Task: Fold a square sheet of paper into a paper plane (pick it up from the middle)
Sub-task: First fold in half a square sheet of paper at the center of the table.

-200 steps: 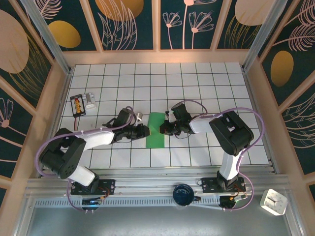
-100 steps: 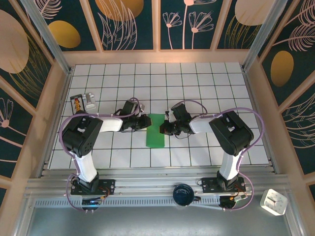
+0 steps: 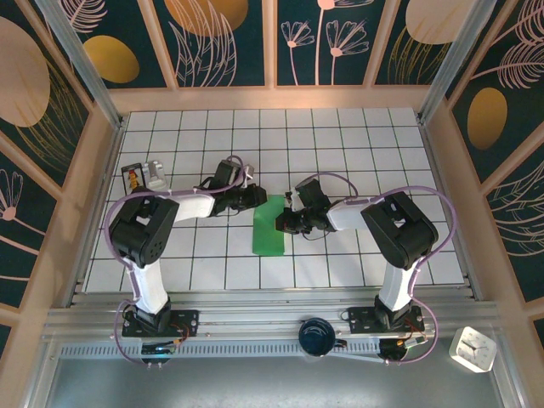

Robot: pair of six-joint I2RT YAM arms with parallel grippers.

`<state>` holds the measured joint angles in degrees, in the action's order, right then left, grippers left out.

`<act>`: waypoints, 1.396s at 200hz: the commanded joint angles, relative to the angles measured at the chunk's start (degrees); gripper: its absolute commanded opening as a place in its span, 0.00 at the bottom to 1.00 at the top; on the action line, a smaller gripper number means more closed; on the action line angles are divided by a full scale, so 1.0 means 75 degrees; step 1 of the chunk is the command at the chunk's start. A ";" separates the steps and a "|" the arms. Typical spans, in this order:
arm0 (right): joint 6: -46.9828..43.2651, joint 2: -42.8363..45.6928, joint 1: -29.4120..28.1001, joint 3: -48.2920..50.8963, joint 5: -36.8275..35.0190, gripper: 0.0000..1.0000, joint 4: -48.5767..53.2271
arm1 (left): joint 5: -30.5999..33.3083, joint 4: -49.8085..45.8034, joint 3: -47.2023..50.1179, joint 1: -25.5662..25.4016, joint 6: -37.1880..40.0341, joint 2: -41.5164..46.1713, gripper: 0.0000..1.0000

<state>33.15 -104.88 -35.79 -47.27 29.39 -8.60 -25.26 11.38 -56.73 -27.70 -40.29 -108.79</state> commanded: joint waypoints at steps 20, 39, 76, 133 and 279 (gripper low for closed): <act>-0.0269 -0.0616 -0.0034 0.0313 -0.1399 0.00 0.1258 | 0.0461 -0.0304 -0.0124 0.0189 0.0237 -0.0518 0.18; -0.0261 -0.0597 -0.0033 0.0326 -0.1399 0.00 0.1255 | 0.0642 -0.0475 -0.0253 0.0254 0.0376 -0.0483 0.19; -0.0290 -0.0543 -0.0035 0.0343 -0.1456 0.00 0.1321 | 0.0106 -0.0275 -0.0237 0.0233 0.0201 0.0050 0.23; -0.0254 -0.0638 -0.0019 0.0338 -0.1440 0.00 0.1231 | -0.0068 -0.0219 0.0487 0.0068 0.0009 0.0204 0.22; -0.0294 -0.0591 0.0028 0.0361 -0.1481 0.00 0.1264 | -0.0055 -0.0216 -0.0212 0.0276 0.0140 -0.0198 0.22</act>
<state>32.95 -104.75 -35.90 -47.27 28.75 -8.58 -26.00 10.22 -54.52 -26.13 -40.12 -107.18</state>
